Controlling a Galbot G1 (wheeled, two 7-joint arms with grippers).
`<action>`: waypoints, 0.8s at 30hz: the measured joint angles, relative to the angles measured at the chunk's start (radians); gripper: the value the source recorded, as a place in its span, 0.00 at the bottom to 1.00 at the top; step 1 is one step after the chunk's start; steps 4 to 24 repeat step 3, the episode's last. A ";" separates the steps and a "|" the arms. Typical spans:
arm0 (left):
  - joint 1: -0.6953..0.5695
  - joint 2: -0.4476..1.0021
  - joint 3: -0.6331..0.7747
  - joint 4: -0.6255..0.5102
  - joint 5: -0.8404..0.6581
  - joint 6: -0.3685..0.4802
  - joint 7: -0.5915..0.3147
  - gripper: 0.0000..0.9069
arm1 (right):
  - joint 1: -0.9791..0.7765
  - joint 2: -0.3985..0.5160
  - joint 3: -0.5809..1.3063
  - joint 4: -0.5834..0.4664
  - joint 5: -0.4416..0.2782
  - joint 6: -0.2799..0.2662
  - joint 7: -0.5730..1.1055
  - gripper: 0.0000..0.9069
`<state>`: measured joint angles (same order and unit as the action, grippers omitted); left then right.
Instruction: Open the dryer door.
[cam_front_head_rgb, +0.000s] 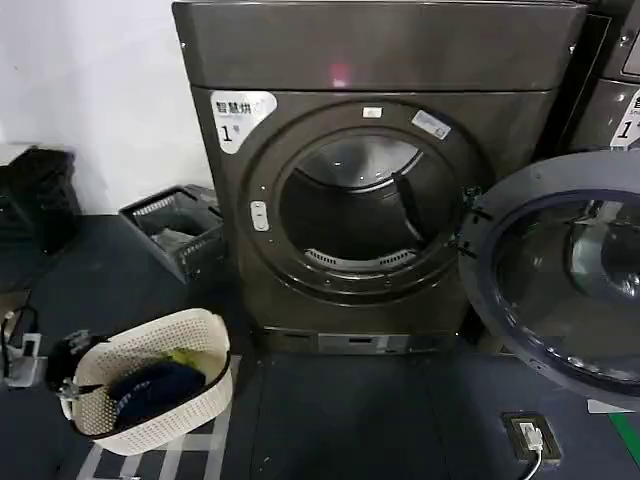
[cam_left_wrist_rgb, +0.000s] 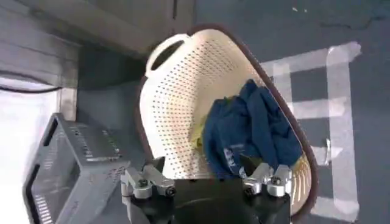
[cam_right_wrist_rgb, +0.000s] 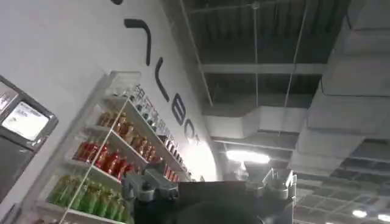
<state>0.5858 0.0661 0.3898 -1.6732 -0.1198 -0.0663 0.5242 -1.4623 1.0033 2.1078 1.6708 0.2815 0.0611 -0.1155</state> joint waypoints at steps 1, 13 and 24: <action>0.000 -0.002 -0.001 0.004 0.002 -0.004 0.000 1.00 | 0.000 0.003 0.000 0.001 0.000 0.000 -0.005 1.00; -0.001 -0.003 -0.005 0.008 0.010 -0.013 0.005 1.00 | 0.003 0.004 -0.002 0.001 0.000 0.000 -0.006 1.00; -0.001 -0.003 -0.005 0.008 0.010 -0.013 0.005 1.00 | 0.003 0.004 -0.002 0.001 0.000 0.000 -0.006 1.00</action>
